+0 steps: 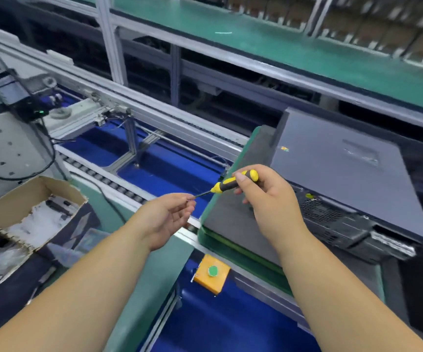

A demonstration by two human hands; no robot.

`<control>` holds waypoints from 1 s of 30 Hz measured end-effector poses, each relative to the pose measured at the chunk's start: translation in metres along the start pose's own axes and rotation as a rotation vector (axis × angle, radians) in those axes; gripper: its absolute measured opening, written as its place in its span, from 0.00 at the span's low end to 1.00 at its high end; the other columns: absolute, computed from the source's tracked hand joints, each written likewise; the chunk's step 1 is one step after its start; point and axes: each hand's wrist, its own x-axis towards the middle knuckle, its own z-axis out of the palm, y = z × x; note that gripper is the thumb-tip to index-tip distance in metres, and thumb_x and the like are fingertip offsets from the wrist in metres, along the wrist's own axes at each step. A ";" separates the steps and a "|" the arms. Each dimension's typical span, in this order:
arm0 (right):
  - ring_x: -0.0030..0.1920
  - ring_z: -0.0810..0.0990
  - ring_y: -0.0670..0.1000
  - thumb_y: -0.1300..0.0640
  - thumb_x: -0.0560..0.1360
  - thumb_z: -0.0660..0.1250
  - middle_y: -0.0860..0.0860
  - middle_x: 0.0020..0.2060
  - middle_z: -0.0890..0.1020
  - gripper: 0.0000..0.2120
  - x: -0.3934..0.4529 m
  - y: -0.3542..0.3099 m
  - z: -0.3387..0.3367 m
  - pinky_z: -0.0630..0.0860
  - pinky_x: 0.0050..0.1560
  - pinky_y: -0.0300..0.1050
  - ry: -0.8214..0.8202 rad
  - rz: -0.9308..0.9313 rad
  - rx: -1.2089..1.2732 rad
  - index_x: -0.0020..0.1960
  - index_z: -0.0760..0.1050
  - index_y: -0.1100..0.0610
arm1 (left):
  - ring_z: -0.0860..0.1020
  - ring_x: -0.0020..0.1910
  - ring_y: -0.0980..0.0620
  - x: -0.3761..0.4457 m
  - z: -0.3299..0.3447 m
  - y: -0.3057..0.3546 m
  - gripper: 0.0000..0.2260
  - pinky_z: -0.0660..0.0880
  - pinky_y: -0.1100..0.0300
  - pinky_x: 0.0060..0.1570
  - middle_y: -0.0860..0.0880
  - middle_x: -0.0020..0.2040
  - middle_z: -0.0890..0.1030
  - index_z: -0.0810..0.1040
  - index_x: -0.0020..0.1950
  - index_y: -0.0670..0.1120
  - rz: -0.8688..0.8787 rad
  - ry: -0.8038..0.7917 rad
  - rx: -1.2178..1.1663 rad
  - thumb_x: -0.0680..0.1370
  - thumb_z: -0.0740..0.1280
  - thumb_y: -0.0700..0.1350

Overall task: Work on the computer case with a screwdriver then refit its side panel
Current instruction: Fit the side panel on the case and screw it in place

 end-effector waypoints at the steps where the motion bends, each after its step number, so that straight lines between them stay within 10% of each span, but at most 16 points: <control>1: 0.42 0.81 0.40 0.52 0.79 0.65 0.41 0.38 0.85 0.06 -0.003 0.002 -0.011 0.73 0.45 0.42 0.020 0.007 0.006 0.46 0.80 0.50 | 0.81 0.33 0.56 0.002 0.011 -0.004 0.06 0.80 0.66 0.35 0.46 0.37 0.83 0.80 0.47 0.39 -0.005 -0.004 0.010 0.80 0.63 0.37; 30: 0.37 0.77 0.42 0.57 0.81 0.62 0.43 0.35 0.84 0.09 -0.109 0.032 -0.294 0.75 0.39 0.32 0.534 0.038 0.037 0.49 0.78 0.61 | 0.78 0.30 0.60 0.002 0.289 -0.136 0.06 0.74 0.70 0.27 0.50 0.36 0.81 0.81 0.47 0.43 -0.120 -0.364 0.308 0.71 0.72 0.41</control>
